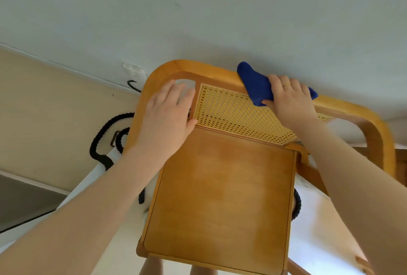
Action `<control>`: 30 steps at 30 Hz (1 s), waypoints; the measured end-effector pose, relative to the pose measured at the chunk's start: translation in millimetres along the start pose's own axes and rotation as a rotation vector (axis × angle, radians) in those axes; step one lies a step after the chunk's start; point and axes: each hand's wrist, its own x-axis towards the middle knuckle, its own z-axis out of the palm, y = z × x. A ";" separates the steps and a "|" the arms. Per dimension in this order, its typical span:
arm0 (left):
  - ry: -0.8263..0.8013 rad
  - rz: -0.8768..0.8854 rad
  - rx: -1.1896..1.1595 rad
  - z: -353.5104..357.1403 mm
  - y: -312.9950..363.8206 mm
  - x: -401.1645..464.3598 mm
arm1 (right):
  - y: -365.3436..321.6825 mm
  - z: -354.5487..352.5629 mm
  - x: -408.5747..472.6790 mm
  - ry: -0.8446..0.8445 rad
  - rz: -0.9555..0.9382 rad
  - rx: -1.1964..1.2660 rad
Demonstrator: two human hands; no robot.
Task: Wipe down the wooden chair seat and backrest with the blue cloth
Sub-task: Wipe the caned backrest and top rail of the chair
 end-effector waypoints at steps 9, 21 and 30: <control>0.008 0.121 0.128 31.2 67.3 98.0 | 6.8 12.8 -6.9 0.059 0.175 -0.035; 0.102 0.097 0.220 35.3 67.6 100.4 | 28.8 13.8 -3.5 0.126 -0.063 0.078; 0.122 0.050 0.210 40.0 72.4 95.6 | 132.5 22.3 -59.2 -0.025 0.300 -0.024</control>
